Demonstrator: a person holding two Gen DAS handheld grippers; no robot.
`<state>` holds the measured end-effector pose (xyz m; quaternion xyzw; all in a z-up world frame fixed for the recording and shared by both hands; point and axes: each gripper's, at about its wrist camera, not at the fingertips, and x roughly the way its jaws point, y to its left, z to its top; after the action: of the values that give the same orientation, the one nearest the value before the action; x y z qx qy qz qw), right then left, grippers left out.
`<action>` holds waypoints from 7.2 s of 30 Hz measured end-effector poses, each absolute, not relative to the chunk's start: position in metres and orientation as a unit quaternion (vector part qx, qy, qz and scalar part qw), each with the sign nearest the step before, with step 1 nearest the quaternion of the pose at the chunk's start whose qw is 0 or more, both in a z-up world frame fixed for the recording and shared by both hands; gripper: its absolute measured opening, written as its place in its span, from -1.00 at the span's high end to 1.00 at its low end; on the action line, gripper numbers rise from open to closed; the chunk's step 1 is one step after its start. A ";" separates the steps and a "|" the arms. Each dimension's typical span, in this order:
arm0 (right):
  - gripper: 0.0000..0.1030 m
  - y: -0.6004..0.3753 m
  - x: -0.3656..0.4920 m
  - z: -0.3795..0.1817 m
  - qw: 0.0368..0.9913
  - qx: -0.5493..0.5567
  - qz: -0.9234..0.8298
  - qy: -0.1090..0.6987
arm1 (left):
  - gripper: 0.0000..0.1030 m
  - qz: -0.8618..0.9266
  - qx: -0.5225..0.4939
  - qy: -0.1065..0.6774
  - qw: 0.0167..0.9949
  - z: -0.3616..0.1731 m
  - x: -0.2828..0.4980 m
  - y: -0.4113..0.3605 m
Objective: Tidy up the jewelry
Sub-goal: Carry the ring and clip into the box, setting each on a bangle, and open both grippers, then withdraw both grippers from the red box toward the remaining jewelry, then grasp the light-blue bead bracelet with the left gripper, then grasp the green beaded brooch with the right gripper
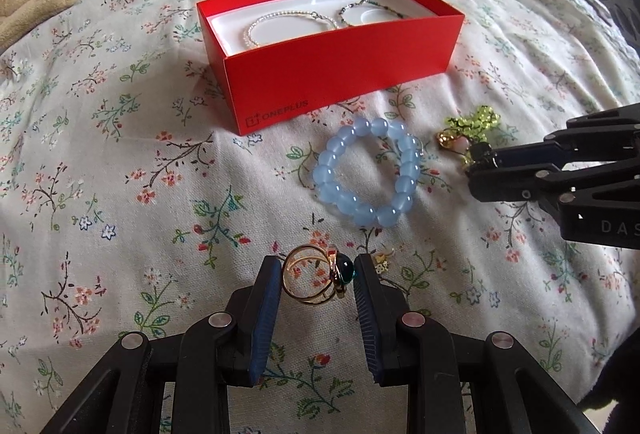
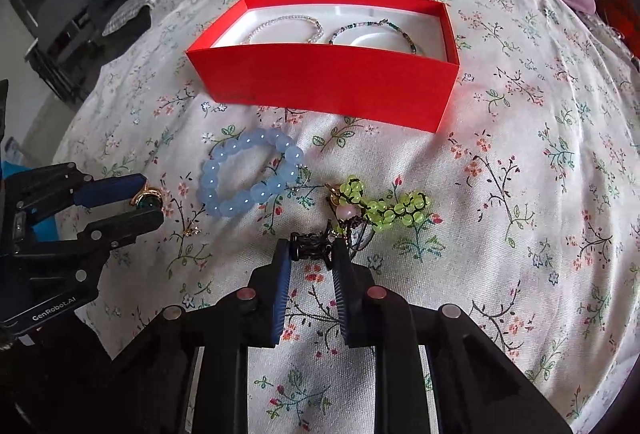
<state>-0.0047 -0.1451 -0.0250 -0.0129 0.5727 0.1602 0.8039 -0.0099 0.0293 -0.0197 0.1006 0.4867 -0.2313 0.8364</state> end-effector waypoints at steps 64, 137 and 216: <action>0.57 -0.158 0.120 0.002 0.830 0.053 0.139 0.538 | 0.39 -0.178 0.080 0.449 0.872 -0.004 0.124 -0.018; -0.91 -0.168 -0.022 -0.011 0.817 -0.121 0.141 0.546 | -0.98 -0.160 0.145 0.476 0.853 -0.027 0.013 0.031; 0.38 -0.214 0.018 -0.030 0.784 -0.016 0.108 0.611 | -0.06 -0.284 0.125 0.484 0.818 -0.032 0.014 -0.006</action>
<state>0.0179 -0.2142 -0.0296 -0.0165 0.6112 0.1082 0.7838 0.0136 -0.0062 -0.0321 0.1252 0.4839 -0.2841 0.8182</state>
